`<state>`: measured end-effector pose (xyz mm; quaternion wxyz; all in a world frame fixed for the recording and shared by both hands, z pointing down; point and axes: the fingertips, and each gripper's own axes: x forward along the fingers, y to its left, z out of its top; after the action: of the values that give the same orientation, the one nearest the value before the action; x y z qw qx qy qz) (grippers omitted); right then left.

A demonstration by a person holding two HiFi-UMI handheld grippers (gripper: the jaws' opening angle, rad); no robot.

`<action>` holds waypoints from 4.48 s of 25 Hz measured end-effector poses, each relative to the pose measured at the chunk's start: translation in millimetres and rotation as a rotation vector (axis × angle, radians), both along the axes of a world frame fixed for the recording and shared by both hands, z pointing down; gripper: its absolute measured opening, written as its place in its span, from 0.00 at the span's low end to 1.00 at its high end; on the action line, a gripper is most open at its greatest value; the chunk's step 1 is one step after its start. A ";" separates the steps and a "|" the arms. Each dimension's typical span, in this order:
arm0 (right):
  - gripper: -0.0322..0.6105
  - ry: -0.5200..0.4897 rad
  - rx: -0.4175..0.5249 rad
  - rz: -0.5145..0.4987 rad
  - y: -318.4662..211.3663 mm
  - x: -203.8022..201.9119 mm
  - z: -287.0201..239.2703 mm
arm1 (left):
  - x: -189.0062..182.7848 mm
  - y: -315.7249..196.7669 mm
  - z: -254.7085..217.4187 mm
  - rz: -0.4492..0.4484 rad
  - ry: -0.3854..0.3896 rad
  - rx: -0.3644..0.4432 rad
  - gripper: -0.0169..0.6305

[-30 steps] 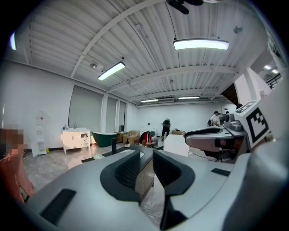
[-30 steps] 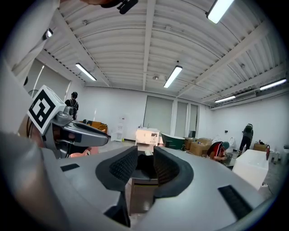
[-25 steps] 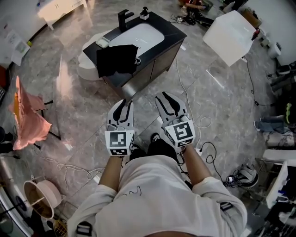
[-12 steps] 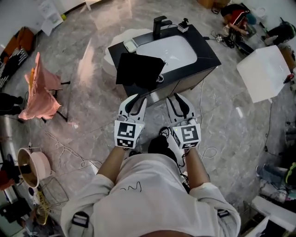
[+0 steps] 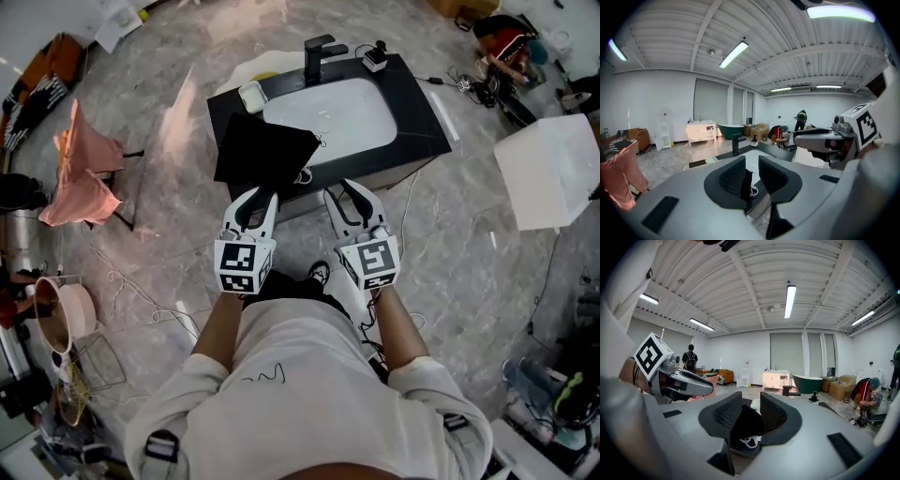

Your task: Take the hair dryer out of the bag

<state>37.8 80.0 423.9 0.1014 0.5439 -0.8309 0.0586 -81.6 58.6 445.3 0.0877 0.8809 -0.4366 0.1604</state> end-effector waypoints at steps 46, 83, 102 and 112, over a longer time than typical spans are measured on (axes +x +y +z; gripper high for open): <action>0.26 0.096 -0.416 -0.648 -169.0 52.8 183.0 | 68.2 -96.3 186.5 -0.207 -0.436 -0.480 0.34; 0.26 0.164 -0.549 -0.612 -145.3 -28.9 218.5 | -11.8 -175.4 203.6 -0.157 -0.370 -0.434 0.08; 0.29 0.255 -0.538 -0.461 -188.8 -97.8 251.1 | -40.2 -221.7 202.9 0.106 -0.241 -0.448 0.08; 0.37 0.304 -0.536 -0.414 -203.2 -95.2 253.2 | -37.2 -224.4 205.9 0.162 -0.203 -0.451 0.08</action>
<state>-57.4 -123.3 677.1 0.3721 0.3211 -0.8540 0.1707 -118.8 -165.8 651.1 0.2245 0.8505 -0.3245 0.3479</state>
